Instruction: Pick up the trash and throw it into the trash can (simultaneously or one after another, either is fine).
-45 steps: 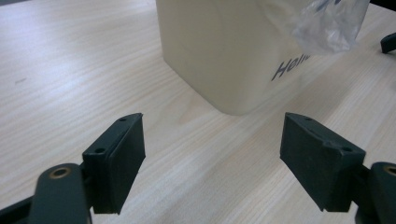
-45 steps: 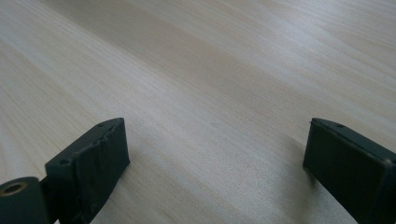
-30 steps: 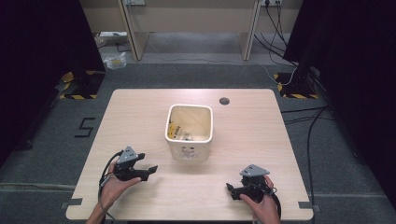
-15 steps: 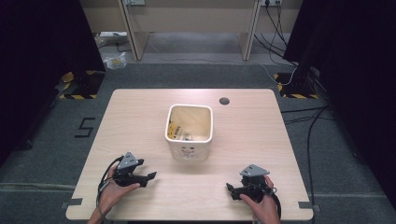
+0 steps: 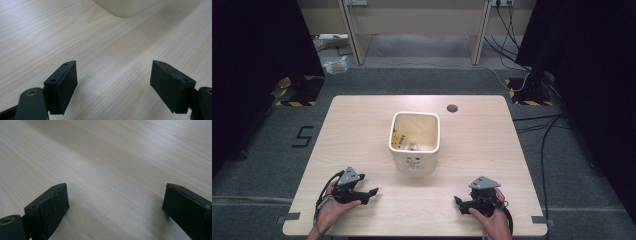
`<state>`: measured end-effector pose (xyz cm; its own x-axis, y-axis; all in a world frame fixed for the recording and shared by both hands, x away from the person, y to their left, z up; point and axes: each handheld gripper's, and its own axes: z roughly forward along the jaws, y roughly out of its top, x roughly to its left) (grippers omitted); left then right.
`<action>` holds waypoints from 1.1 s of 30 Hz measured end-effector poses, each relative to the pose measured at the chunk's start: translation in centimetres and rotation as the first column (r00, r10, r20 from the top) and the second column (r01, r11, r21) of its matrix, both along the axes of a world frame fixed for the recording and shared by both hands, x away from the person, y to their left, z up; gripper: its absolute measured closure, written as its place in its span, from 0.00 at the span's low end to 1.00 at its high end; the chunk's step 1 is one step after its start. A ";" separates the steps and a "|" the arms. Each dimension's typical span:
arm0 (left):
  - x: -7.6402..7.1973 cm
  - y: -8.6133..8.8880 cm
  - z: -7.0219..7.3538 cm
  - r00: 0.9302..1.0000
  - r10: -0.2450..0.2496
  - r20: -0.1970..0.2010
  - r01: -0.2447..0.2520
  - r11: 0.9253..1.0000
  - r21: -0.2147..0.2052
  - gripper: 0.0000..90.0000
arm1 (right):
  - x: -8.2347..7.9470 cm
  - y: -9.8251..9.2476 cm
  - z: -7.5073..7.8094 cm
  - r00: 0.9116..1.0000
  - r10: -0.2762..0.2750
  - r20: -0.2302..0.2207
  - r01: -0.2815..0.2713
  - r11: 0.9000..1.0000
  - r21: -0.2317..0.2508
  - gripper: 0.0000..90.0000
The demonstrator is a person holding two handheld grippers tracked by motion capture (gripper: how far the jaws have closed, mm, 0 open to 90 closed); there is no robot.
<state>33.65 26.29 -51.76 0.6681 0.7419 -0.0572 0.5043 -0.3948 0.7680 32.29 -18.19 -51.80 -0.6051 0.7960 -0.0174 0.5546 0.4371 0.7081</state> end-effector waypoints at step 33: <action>-0.6 -0.3 -0.6 1.000 0.013 0.002 -0.013 0.999 0.050 0.20 | 0.0 0.0 0.0 1.000 -0.001 -0.001 0.001 1.000 0.001 0.08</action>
